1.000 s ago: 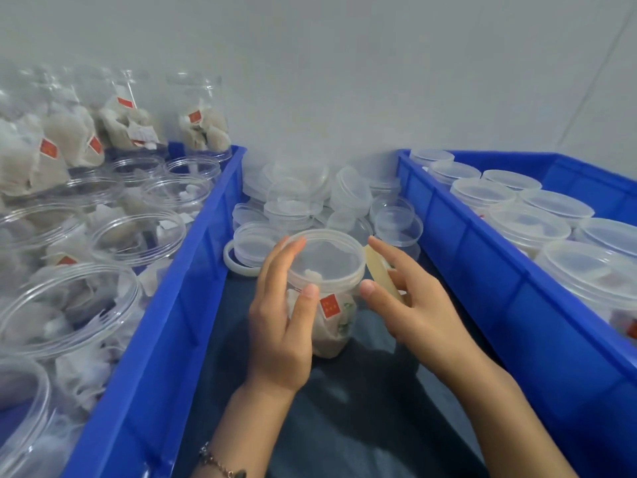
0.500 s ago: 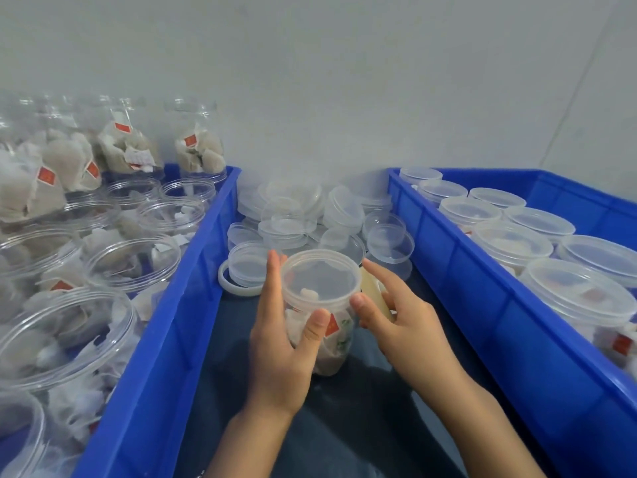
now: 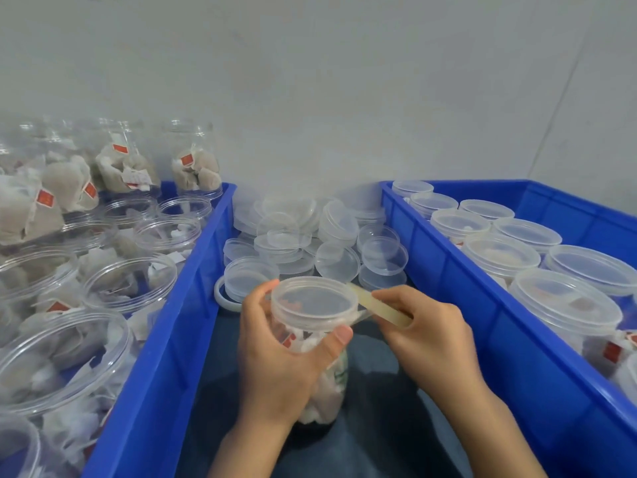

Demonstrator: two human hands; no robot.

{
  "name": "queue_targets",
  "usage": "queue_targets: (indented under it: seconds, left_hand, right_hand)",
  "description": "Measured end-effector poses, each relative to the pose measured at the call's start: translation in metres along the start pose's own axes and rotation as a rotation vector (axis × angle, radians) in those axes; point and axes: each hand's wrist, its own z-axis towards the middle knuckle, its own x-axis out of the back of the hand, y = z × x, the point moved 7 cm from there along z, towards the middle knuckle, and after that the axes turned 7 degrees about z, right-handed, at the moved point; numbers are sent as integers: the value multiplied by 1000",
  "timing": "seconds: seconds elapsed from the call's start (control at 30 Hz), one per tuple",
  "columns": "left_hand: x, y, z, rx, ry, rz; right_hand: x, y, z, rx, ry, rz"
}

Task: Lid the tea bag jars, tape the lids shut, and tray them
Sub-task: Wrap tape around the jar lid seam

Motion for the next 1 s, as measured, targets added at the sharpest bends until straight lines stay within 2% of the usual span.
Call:
queue_targets:
  seconds: [0.1,0.17,0.43,0.57,0.9,1.0]
  left_hand:
    - [-1,4,3,63,-58,-135]
    - [-6,8,3,92,-108,-221]
    - [-27,20,-12,171,-364,-360]
    - [-33,22,-17,197,-422,-360]
    - [-26,25,-12,78,-344,-119]
    - [-18,22,-8,34,-223,50]
  right_hand:
    - [11,-5,3,72,75,-171]
    - [11,-3,4,64,59,-228]
    - [-5,6,12,-5,-74,-277]
    - [-20,7,8,-8,-143,-221]
    - [-26,4,1,6,-151,-111]
    - [-26,5,2,1,-132,-167]
